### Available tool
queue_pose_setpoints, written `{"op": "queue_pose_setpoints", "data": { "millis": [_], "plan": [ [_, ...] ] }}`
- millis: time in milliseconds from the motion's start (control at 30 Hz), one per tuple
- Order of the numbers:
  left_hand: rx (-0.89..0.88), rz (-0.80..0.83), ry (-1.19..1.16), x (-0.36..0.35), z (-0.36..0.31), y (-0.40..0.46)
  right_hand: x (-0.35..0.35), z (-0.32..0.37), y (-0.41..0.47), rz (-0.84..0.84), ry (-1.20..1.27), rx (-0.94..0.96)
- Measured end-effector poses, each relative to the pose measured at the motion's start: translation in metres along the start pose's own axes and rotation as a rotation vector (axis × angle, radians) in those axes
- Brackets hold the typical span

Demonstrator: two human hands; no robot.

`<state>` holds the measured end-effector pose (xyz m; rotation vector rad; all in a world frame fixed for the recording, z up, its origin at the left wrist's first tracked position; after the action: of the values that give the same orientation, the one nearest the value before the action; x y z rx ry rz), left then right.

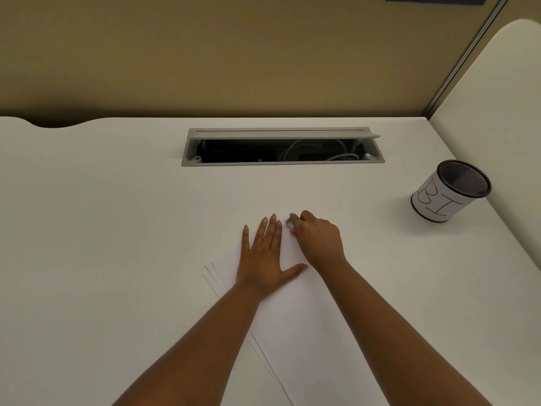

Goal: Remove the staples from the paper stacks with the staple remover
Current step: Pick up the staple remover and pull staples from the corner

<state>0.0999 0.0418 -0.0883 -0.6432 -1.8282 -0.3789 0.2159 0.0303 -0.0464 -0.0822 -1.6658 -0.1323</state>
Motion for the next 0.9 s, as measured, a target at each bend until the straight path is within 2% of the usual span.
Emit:
{"op": "queue_pose_setpoints", "data": {
  "millis": [233,533,700,900],
  "plan": [
    [-0.004,-0.011,-0.022,-0.002,0.002,0.001,-0.001,-0.011,0.001,-0.024,0.025,0.143],
    [0.009,0.037,0.012,0.003,-0.001,0.001,-0.005,-0.008,-0.002,-0.06,0.057,0.13],
    [0.011,0.057,0.025,0.003,-0.002,0.002,0.005,-0.004,-0.01,-0.162,-0.043,0.153],
    [0.019,0.072,0.05,0.001,-0.001,0.002,-0.002,-0.001,-0.003,-0.064,0.071,0.087]
  ]
}}
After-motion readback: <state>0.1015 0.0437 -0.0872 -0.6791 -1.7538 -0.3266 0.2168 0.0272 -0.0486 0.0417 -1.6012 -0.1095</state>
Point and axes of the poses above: each hand's wrist, its own y-axis towards the middle knuckle, its own x-axis out of the back of the hand, z = x × y, the point moved 3 cm from there along y, towards the middle knuckle, and after that the axes turned 7 degrees about -y, right-handed, at the moved point
